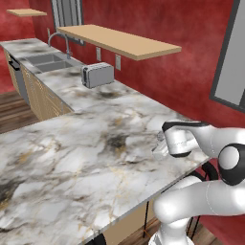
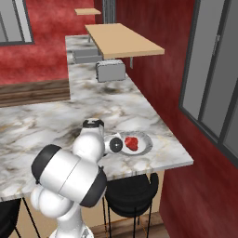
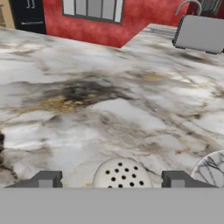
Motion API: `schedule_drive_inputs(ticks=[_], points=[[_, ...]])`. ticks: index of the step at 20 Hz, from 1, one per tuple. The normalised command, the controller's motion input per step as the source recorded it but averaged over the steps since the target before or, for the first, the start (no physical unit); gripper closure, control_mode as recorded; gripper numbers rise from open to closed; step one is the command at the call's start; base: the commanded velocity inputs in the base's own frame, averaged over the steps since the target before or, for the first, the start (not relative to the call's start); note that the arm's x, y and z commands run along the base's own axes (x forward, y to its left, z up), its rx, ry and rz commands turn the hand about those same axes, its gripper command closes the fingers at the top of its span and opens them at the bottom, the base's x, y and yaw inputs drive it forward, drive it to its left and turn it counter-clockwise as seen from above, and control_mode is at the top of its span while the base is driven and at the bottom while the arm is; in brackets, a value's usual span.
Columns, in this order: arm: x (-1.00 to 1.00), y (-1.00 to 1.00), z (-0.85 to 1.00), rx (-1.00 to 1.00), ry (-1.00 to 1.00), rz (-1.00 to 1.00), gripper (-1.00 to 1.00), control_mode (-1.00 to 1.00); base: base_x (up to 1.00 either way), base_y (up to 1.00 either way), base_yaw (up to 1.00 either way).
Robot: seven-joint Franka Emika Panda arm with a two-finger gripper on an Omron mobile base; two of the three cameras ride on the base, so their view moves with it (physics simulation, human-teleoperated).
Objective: Retrieve the shaker from the cabinet and place it next the steak on a plate on the dining table.
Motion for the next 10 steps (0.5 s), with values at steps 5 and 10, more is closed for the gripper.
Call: schedule_drive_inputs(ticks=[5,10], points=[[0.00,0.00,0.00,0.00,0.00,0.02,-1.00,-1.00,0.00,0.00,0.00],[0.00,-0.05,0.03,0.00,0.00,0.02,-1.00,-1.00,0.00,0.00,0.00]])
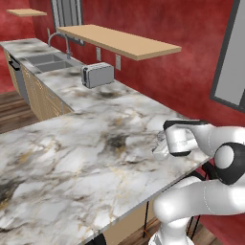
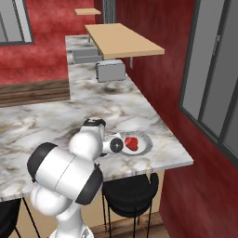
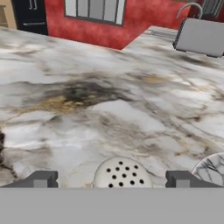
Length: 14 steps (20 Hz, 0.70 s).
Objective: Retrieve the shaker from the cabinet and place it next the steak on a plate on the dining table.
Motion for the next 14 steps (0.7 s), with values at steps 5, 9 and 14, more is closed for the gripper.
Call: schedule_drive_inputs(ticks=[5,9,14], points=[[0.00,-0.09,0.18,0.00,0.00,0.02,-1.00,-1.00,0.00,0.00,0.00],[0.00,-0.07,0.28,0.00,0.01,0.02,-1.00,-1.00,0.00,0.00,0.00],[0.02,0.00,0.40,0.00,0.02,0.02,-1.00,-1.00,0.00,0.00,0.00]])
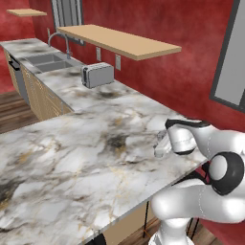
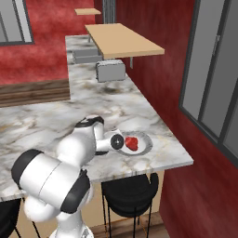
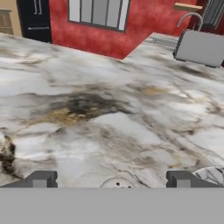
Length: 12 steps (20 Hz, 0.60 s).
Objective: Retrieve the shaker from the cabinet and place it next the steak on a plate on the dining table.
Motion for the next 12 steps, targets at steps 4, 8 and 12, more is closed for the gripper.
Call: schedule_drive_inputs(ticks=[4,8,12], points=[[-0.01,-0.01,0.66,-0.01,-0.01,0.05,-1.00,-1.00,0.00,0.00,0.00],[-0.33,-0.04,0.86,-0.04,-0.07,0.10,-1.00,-1.00,0.00,0.00,0.00],[-0.50,0.00,1.00,-0.04,0.00,0.09,-1.00,-1.00,0.00,0.00,0.00]])
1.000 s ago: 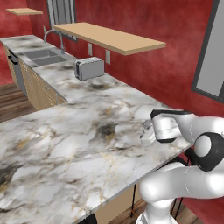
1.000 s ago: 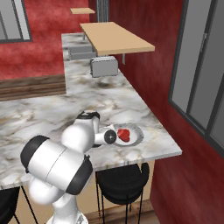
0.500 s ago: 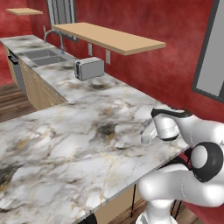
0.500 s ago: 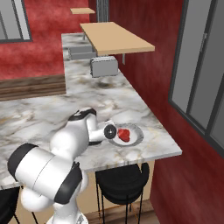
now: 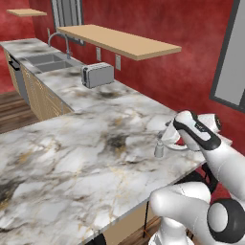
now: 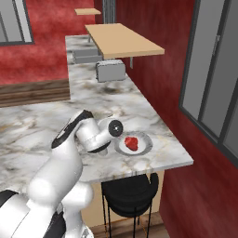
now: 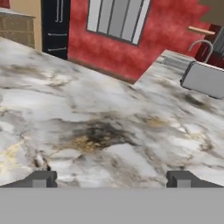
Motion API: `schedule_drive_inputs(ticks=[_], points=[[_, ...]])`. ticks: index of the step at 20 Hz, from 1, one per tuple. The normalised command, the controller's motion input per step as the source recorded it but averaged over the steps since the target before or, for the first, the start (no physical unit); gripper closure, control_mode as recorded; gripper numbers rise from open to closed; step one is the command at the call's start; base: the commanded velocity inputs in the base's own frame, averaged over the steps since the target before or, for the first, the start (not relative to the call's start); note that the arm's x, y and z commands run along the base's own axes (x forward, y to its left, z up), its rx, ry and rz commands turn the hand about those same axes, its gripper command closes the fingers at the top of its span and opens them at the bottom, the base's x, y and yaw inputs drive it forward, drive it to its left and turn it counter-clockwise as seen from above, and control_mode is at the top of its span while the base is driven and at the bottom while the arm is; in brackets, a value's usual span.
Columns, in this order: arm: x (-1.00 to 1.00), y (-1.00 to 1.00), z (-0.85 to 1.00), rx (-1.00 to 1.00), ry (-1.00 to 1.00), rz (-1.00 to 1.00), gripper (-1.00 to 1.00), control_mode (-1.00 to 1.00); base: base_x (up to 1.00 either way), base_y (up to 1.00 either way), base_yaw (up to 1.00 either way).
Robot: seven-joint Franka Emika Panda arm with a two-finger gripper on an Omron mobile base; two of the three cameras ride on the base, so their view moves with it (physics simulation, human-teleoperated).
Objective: Retrieve the shaker from the cabinet and place it next the steak on a plate on the dining table.
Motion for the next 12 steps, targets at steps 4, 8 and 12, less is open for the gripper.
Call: schedule_drive_inputs(ticks=[4,8,12], points=[[-0.53,0.00,1.00,-0.06,0.10,0.09,-1.00,-1.00,0.00,0.00,0.00],[-0.63,0.00,1.00,-0.09,0.21,0.09,-1.00,-1.00,0.00,0.00,0.00],[-0.75,0.00,0.90,-0.07,0.22,0.10,-1.00,-1.00,0.00,0.00,0.00]])
